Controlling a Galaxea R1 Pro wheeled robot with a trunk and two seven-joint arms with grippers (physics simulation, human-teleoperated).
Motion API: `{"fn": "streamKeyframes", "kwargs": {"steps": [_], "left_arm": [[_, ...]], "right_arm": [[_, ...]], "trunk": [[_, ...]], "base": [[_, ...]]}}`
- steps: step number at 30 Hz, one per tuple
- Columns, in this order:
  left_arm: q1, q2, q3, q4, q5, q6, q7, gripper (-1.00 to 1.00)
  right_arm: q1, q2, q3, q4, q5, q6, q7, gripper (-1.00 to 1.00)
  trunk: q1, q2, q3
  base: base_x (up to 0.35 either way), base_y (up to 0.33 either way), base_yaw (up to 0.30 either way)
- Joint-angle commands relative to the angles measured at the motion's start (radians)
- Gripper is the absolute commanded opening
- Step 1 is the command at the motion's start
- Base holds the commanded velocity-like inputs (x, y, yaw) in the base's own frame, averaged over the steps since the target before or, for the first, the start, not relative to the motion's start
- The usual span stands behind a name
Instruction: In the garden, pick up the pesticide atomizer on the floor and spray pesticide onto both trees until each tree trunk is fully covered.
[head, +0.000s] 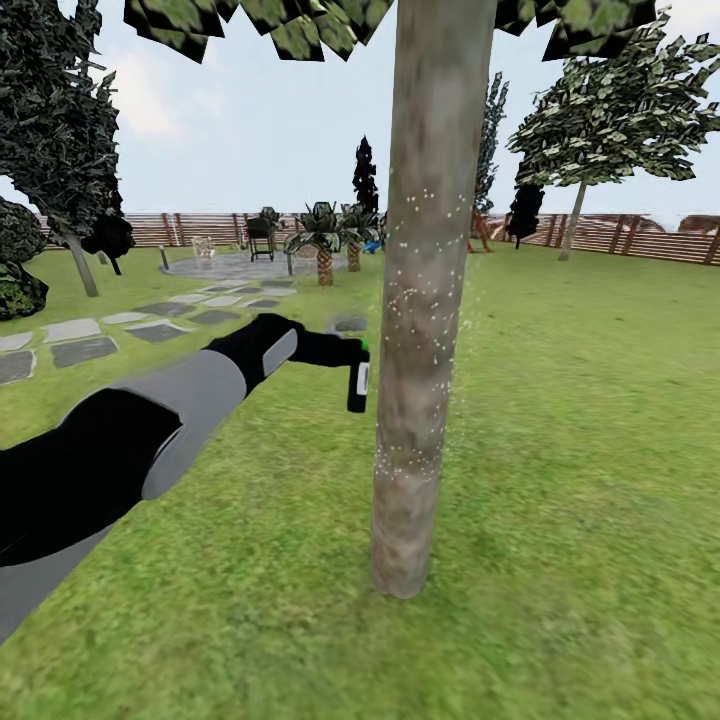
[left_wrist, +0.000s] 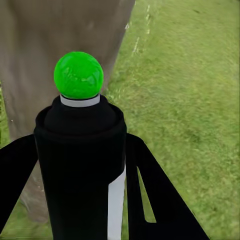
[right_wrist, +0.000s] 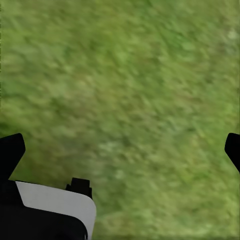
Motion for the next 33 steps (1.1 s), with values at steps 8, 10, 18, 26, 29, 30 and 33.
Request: {"fn": "streamKeyframes", "kwargs": {"steps": [8,10,18,26,29,30,33], "left_arm": [[0.044,0.000,0.010,-0.002,0.000,-0.041,0.112,-1.00],[0.045,0.000,0.009,-0.002,0.001,-0.043,0.132,-1.00],[0.146,0.000,0.008,0.017,0.000,-0.115,0.138,-1.00],[0.278,0.000,0.008,0.018,0.000,-0.180,0.137,-1.00],[0.312,0.000,0.008,0.018,-0.002,-0.188,0.136,-1.00],[0.322,0.000,0.007,0.018,-0.011,-0.195,0.136,-1.00],[0.337,0.000,0.003,0.014,-0.041,-0.236,0.112,-1.00]], "right_arm": [[0.000,0.000,0.000,0.000,0.000,0.000,0.000,1.00],[0.000,0.000,0.000,0.000,0.000,0.000,0.000,1.00],[0.000,0.000,0.000,0.000,0.000,0.000,0.000,1.00],[0.000,0.000,0.000,0.000,0.000,0.000,0.000,1.00],[0.000,0.000,0.000,0.000,0.000,0.000,0.000,1.00],[0.000,0.000,0.000,0.000,0.000,0.000,0.000,1.00],[0.000,0.000,0.000,0.000,0.000,0.000,0.000,1.00]], "trunk": [[0.000,0.000,0.000],[0.000,0.000,0.000],[0.000,0.000,0.000],[0.000,0.000,0.000],[0.000,0.000,0.000],[0.000,0.000,0.000],[0.000,0.000,0.000]], "base": [[0.000,0.000,0.000],[0.000,0.000,0.000],[0.000,0.000,0.000],[0.000,0.000,0.000],[0.000,0.000,0.000],[0.000,0.000,0.000],[0.000,0.000,0.000]]}}
